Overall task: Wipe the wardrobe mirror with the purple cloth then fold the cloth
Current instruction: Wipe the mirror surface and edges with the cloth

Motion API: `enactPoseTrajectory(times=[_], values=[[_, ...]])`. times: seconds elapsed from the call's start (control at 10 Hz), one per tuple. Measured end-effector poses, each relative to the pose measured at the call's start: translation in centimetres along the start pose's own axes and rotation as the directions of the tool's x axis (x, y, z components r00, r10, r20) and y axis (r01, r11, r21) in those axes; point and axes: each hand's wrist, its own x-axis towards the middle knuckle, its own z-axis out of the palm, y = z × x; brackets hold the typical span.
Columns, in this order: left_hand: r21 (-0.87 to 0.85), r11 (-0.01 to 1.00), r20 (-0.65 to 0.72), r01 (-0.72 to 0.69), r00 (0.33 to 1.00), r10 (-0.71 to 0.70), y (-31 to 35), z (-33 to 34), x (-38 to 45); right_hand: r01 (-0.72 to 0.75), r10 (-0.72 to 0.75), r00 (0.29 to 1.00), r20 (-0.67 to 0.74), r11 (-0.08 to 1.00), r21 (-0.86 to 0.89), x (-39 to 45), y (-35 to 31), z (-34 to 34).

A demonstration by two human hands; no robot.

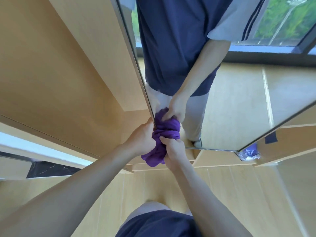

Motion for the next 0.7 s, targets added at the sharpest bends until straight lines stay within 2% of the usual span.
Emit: enactPoseTrajectory(times=[0.1,0.2,0.3,0.6,0.7], values=[[-0.03,1.0,-0.007,0.009,1.0,-0.009,0.3,0.3,-0.4,-0.01,0.01,0.998,-0.063,1.0,0.004,0.4,0.5,0.4],[-0.051,0.999,-0.031,0.017,0.999,-0.019,0.5,0.8,-1.4,-0.151,0.157,0.976,-0.152,0.987,0.051,1.5,1.7,0.2],[-0.101,0.994,-0.061,0.032,0.997,-0.038,0.4,1.9,-2.0,-0.232,0.231,0.954,-0.189,0.973,0.02,2.4,2.4,-0.4],[-0.1,0.989,-0.198,0.109,0.972,-0.127,0.3,3.5,-1.1,-0.221,0.196,0.944,-0.266,0.973,-0.066,4.2,2.0,-4.9],[-0.046,0.984,-0.231,0.171,0.957,-0.177,-0.1,4.1,-0.8,-0.176,0.166,0.935,-0.314,0.984,-0.004,4.4,1.0,-7.3]])
